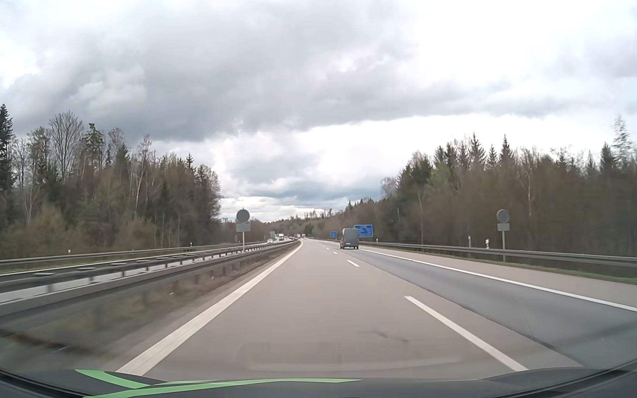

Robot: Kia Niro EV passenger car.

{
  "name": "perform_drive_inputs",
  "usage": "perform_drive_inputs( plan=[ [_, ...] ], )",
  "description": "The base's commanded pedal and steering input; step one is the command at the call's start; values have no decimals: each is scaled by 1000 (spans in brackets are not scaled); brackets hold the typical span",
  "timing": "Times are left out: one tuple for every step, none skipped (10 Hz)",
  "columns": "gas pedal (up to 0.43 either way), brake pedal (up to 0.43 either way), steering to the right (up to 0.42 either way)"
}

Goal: Follow the waypoints while adhering to traffic rules and regulations

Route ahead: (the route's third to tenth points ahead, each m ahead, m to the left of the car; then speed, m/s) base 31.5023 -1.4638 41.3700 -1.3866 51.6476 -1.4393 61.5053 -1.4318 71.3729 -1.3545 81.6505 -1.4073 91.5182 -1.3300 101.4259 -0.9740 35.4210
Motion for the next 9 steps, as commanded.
perform_drive_inputs(
  plan=[
    [378, 0, -4],
    [378, 0, -4],
    [378, 0, -4],
    [378, 0, -4],
    [378, 0, -4],
    [378, 0, -4],
    [378, 0, -4],
    [378, 0, -4],
    [378, 0, -3]
  ],
)
